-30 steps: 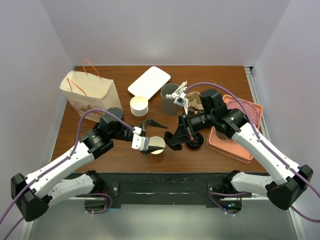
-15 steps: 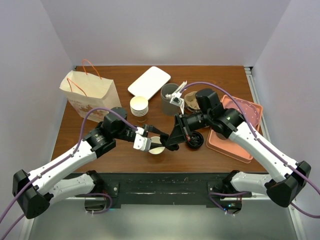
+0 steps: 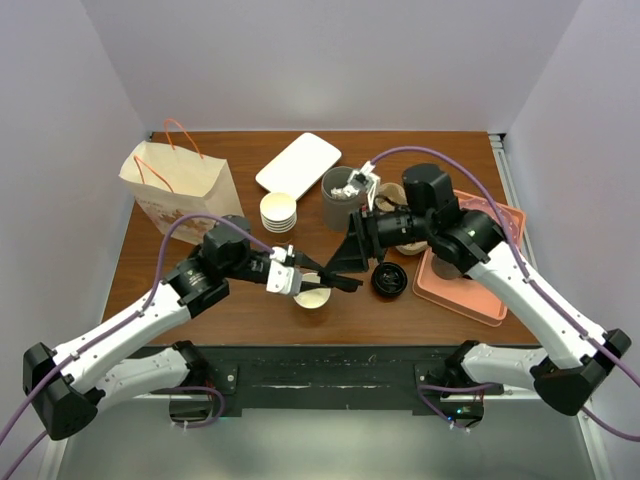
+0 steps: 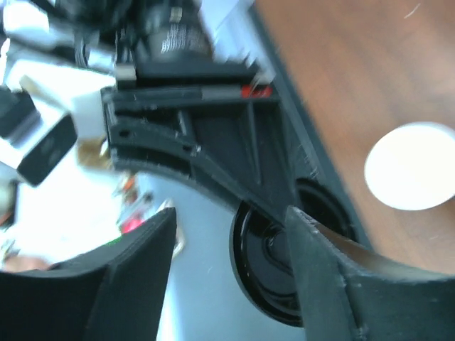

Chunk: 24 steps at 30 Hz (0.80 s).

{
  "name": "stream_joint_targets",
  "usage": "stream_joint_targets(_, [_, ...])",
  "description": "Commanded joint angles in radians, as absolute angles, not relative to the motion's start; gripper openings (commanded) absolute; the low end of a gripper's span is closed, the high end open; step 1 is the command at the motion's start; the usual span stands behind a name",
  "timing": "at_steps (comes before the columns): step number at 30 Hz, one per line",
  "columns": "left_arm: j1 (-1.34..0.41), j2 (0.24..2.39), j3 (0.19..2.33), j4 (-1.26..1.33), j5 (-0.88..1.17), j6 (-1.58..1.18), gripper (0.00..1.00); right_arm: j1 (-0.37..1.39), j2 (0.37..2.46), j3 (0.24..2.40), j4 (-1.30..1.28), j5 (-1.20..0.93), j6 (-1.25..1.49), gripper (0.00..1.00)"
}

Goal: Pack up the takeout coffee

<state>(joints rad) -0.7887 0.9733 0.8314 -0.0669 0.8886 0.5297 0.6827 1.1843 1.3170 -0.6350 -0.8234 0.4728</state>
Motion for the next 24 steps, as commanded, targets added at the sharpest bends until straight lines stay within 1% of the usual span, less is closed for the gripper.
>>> stream_joint_targets(1, [-0.793, 0.928, 0.833, 0.083, 0.710, 0.286, 0.21, 0.686, 1.105, 1.402, -0.562, -0.493, 0.588, 0.73])
stream_joint_targets(3, [-0.793, 0.923, 0.842, 0.094, 0.635, 0.160, 0.21, 0.687, 1.041, 1.378, -0.496, -0.311, 0.643, 0.75])
stream_joint_targets(5, [-0.792, 0.913, 0.841, 0.112, 0.577, 0.035, 0.21, 0.687, 0.990, 1.310, -0.418, -0.241, 0.698, 0.75])
stream_joint_targets(7, [-0.792, 0.907, 0.851, 0.143, 0.528, -0.073, 0.24, 0.686, 0.918, 1.234, -0.352, -0.186, 0.729, 0.75])
stream_joint_targets(12, [-0.793, 0.905, 0.910, 0.112, 0.384, -0.372, 0.24, 0.686, 0.819, 1.141, -0.295, -0.178, 0.746, 0.75])
stream_joint_targets(17, [-0.792, 0.887, 0.927, 0.184, 0.331, -0.668, 0.24, 0.686, 0.821, 1.108, -0.307, -0.235, 0.746, 0.75])
stream_joint_targets(20, [-0.792, 0.870, 0.910, 0.231, 0.287, -0.780, 0.24, 0.686, 0.834, 1.112, -0.328, -0.226, 0.747, 0.75])
stream_joint_targets(24, [-0.792, 0.864, 0.900, 0.252, 0.255, -0.856, 0.25, 0.686, 0.847, 1.086, -0.285, -0.250, 0.784, 0.75])
